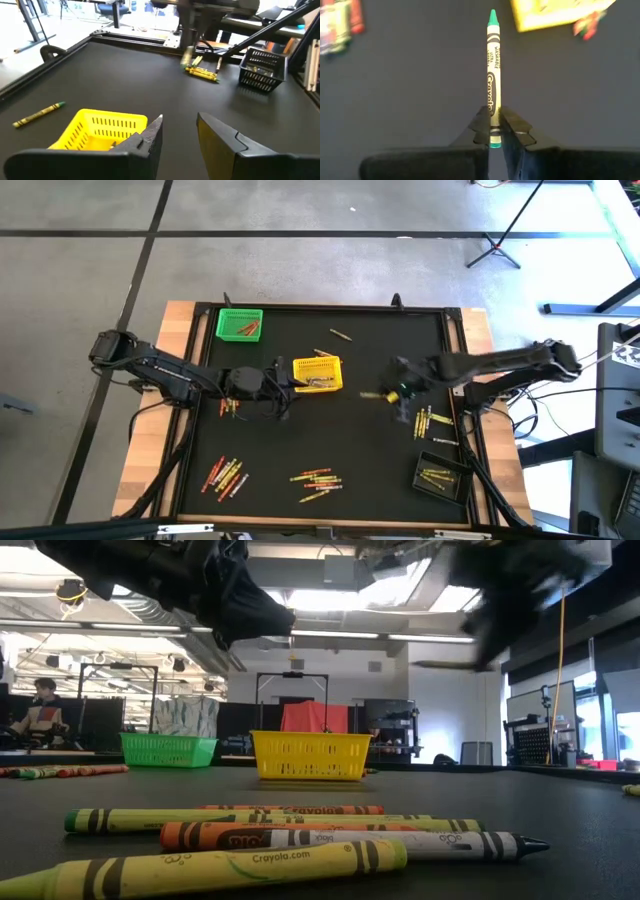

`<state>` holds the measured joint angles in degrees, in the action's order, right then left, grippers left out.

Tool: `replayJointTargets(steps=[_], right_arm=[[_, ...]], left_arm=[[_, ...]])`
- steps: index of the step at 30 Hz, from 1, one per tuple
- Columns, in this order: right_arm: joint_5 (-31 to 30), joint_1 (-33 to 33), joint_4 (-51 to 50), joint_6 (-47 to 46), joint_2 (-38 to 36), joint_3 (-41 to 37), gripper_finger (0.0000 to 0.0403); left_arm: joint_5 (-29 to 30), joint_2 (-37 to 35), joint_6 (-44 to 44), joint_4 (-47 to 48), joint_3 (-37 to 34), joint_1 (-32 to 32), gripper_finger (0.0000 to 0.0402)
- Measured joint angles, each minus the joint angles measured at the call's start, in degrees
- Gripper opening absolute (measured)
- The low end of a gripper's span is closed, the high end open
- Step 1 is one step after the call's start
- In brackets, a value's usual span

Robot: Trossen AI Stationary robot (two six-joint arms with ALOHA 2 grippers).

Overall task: Sort crayons
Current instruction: Put the green crayon into the black bin

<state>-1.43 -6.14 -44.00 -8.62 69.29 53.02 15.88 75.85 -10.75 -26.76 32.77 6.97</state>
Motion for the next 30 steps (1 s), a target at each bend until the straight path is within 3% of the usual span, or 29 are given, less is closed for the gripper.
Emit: replayJointTargets(steps=[5,10,18,26,30], right_arm=[[4.0,-14.9,-7.7,-14.2,-4.3,-1.5,0.0018],[5.1,-30.4,-8.5,-28.8,-4.3,-3.2,0.0019],[3.6,-45.9,-8.4,-47.2,-3.9,-8.1,0.0019],[2.0,-51.6,-8.8,-58.6,-3.9,-10.4,0.0024],[5.9,-51.5,-8.9,-60.7,-3.9,-10.4,0.0070]], left_arm=[[1.2,0.0,-1.8,0.1,0.0,1.6,0.0107],[1.7,0.0,-2.4,0.2,0.0,2.1,0.0107],[1.6,0.0,-2.6,0.2,0.0,2.1,0.0107],[1.4,0.0,-2.6,0.2,0.0,2.1,0.0107],[2.0,0.0,-2.4,-0.2,0.0,2.1,0.0107]])
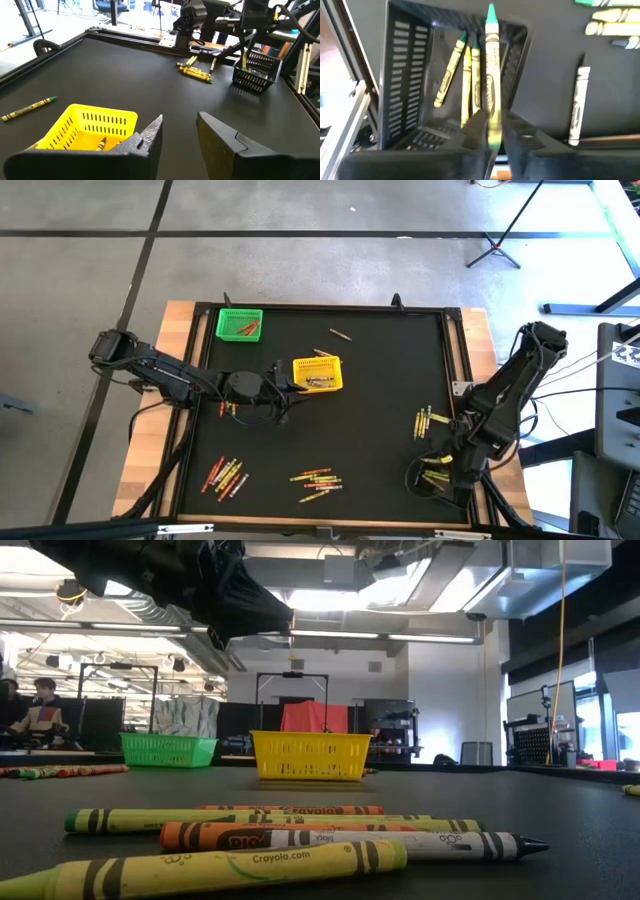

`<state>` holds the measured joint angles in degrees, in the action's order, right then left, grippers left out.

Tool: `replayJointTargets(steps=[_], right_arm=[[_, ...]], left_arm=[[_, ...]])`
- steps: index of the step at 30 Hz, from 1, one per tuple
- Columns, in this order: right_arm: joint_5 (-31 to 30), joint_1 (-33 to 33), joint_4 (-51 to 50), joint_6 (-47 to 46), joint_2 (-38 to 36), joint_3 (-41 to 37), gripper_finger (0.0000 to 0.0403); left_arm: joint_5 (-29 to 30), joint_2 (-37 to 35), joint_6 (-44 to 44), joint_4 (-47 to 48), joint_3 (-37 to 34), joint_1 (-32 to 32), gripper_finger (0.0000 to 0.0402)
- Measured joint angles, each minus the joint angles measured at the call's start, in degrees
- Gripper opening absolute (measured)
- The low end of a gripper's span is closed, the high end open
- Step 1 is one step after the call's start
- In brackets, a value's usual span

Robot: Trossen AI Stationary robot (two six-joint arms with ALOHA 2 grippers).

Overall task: Sort crayons
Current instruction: Put the green crayon into the black bin

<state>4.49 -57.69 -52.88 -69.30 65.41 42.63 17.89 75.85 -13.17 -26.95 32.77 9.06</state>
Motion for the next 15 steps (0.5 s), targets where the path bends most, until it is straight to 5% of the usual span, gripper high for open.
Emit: replayJointTargets(steps=[7,15], right_arm=[[7.0,0.0,-0.2,-1.2,0.0,0.2,0.0163],[2.1,1.9,-1.0,5.8,-0.1,7.0,0.0179]], left_arm=[[2.9,0.0,-1.0,-0.9,0.0,0.0,0.0107],[2.6,0.0,-4.7,-1.0,0.0,0.0,0.0107]])
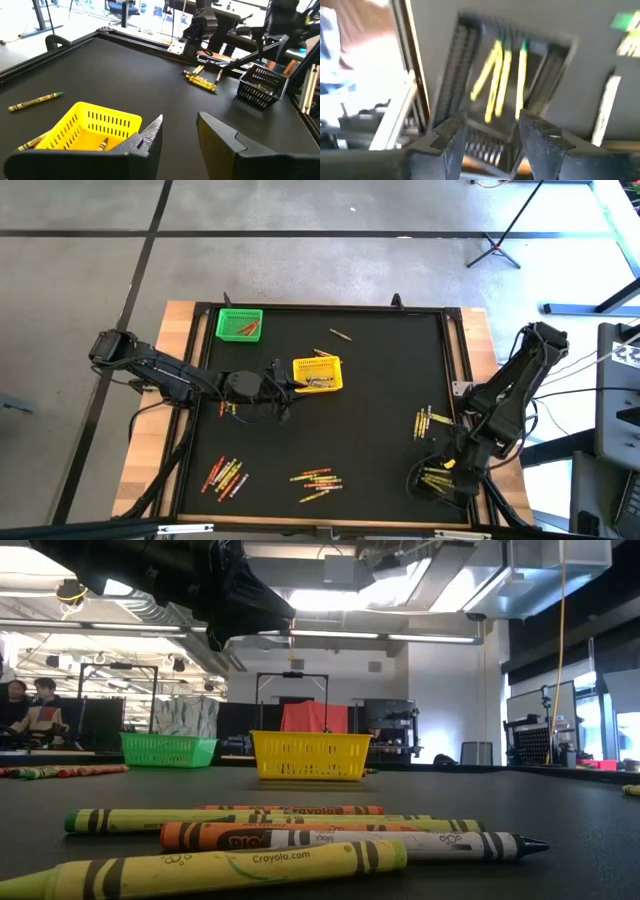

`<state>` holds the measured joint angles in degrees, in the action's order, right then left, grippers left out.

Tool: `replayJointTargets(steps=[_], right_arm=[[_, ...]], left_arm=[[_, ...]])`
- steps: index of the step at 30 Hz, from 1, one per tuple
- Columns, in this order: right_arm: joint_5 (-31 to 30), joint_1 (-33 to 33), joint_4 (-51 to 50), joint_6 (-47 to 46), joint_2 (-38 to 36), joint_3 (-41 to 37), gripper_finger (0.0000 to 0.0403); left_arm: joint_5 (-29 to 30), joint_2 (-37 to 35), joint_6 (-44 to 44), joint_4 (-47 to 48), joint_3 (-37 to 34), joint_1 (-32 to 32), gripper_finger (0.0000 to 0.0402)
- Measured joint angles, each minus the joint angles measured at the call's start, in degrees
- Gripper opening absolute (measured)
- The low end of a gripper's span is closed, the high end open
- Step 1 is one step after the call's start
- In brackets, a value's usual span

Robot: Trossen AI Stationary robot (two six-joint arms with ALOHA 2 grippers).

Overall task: Sort crayons
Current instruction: Put the green crayon into the black bin

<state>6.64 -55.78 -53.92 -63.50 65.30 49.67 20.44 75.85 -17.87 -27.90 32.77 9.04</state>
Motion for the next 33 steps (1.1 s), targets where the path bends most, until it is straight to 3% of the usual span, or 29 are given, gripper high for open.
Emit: replayJointTargets(steps=[9,18,23,30,33], right_arm=[[-18.3,6.1,-0.3,13.1,0.1,2.4,0.0179],[-34.6,19.1,0.0,27.2,0.2,2.3,0.0180],[-37.3,29.9,3.5,37.1,0.2,-0.3,0.0180],[-37.0,51.1,19.4,51.8,0.2,-4.4,0.0180],[-30.8,60.0,28.2,60.1,0.3,-6.3,0.0180]], left_arm=[[0.0,0.0,0.0,-0.1,0.0,0.0,0.0107],[-0.2,0.0,0.3,-1.4,0.0,0.3,0.0107],[-0.2,0.0,0.6,-1.3,0.0,0.0,0.0107],[-0.2,0.0,2.0,-1.2,0.0,-0.6,0.0107],[-0.1,0.0,2.0,-1.2,0.0,-1.7,0.0107]])
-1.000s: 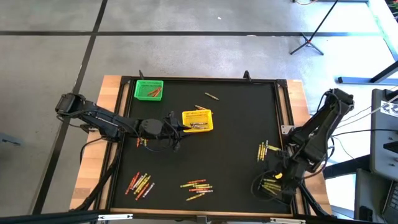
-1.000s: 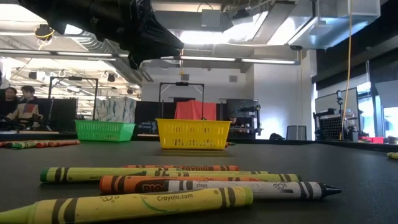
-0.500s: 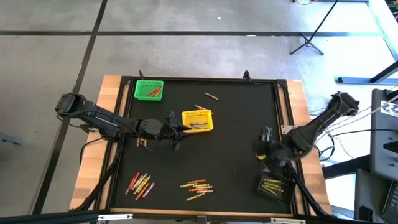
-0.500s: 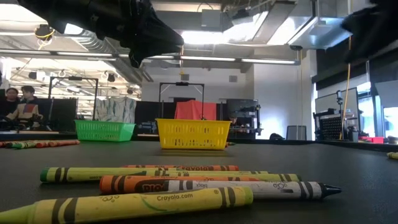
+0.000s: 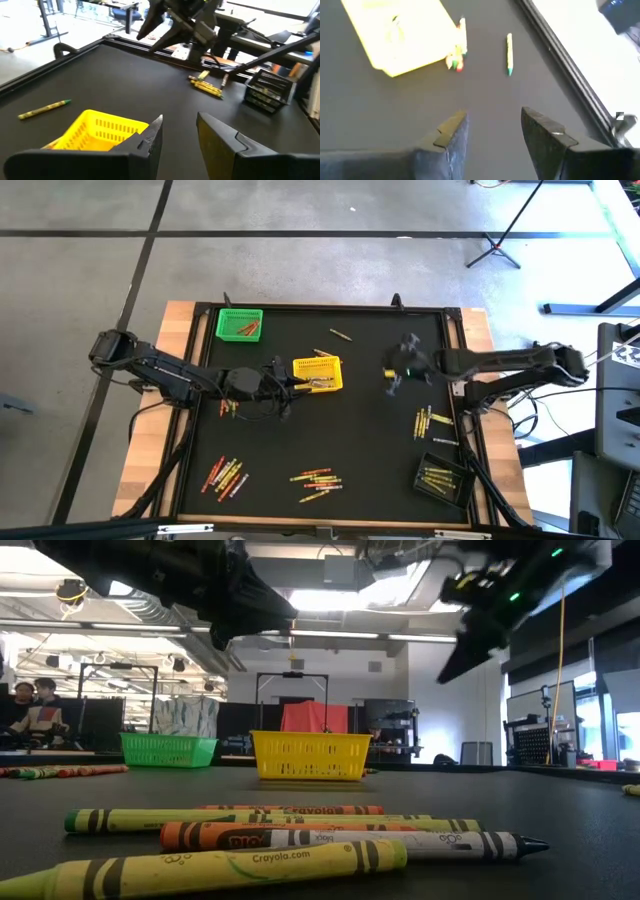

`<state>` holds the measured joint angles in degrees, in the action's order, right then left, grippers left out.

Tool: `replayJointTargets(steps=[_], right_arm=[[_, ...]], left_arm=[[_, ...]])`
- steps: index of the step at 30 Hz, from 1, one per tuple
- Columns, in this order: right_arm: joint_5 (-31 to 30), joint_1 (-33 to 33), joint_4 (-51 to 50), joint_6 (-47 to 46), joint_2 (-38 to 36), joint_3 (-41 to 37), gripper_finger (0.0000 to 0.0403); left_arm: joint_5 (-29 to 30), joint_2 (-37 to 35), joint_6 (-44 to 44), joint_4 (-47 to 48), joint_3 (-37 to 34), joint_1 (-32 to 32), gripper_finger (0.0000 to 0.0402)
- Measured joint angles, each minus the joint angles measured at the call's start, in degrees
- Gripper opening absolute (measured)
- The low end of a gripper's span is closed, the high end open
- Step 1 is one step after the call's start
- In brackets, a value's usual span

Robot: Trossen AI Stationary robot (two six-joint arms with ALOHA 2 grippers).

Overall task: Sort crayons
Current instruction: Put the green crayon into the black bin

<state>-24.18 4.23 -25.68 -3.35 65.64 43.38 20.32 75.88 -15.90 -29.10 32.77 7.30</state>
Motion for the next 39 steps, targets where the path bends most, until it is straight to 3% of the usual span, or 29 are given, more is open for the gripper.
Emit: replayJointTargets(steps=[3,8,12,24,32,39], right_arm=[[7.3,8.0,8.9,5.7,1.7,-1.0,0.0180],[21.1,17.7,21.1,6.8,8.7,-1.1,0.0180],[26.6,23.0,25.7,8.6,16.3,0.1,0.0179],[30.9,30.1,24.9,14.2,39.2,13.8,0.0179],[31.3,30.0,12.2,15.7,47.8,26.2,0.0179],[31.1,30.0,4.9,17.1,51.7,30.8,0.0156]], left_arm=[[0.0,0.0,0.0,0.0,0.0,-0.8,0.0107],[0.0,0.0,0.0,0.1,0.0,-1.8,0.0107],[0.0,0.0,0.0,0.0,0.0,-2.1,0.0107],[0.0,0.0,4.6,-0.1,0.0,-2.5,0.0107],[0.0,0.0,6.0,-0.2,0.0,-2.5,0.0107],[0.0,0.0,6.1,-0.3,0.0,-2.7,0.0107]])
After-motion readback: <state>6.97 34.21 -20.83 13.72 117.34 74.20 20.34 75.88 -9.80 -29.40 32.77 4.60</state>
